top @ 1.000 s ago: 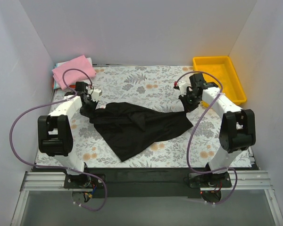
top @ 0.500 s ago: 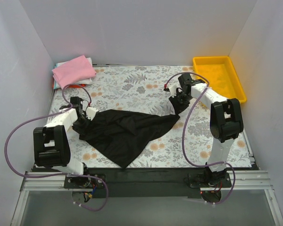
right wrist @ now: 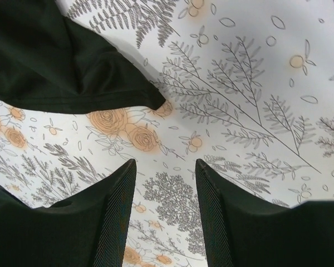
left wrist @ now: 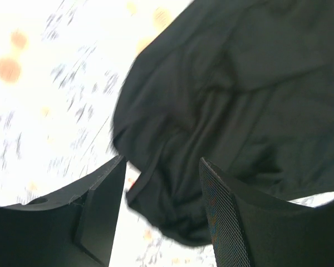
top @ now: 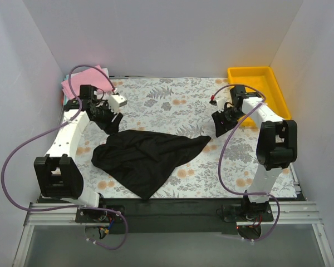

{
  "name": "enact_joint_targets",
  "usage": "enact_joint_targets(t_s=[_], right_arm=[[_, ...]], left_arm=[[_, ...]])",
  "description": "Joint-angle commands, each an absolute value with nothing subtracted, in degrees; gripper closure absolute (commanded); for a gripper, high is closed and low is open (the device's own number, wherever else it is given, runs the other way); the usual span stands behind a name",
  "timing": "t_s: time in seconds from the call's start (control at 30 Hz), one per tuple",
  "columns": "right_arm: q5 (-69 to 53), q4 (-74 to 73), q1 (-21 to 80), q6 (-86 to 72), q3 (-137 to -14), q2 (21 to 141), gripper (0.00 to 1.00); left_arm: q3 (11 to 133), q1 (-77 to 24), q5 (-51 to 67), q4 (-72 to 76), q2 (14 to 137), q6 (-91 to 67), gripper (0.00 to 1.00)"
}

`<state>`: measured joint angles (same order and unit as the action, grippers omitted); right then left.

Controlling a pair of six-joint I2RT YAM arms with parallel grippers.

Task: Fold and stack the t-shirts
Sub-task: Flatten the tshirt out

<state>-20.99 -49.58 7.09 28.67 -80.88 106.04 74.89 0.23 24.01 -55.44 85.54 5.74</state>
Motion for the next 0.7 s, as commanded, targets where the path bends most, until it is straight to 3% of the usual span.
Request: enact_joint_targets(t_s=[0.0,0.2,0.47,0.67], right_arm=[[-25.5,-49.6,8.1,28.6,-81.6,107.7,0.46],[-24.7,-47.9,9.4,30.4,-83.8,112.3,0.44],[-23.5,-44.8,11.5,30.2,-84.1,115.9,0.45],[-24.6,-43.9,12.6,30.8,-83.1,116.0,0.6]], left_arm=[[78.6,-3.6,33.0,-58.3,87.8,7.9,0.46],[80.8,-5.5,47.1,-62.7,91.0,20.0,0.45],[75.7,-12.6,47.1,-61.6,89.2,34.4,0.43],[75.2,-17.8,45.1,-64.3,91.7,41.6,0.43]])
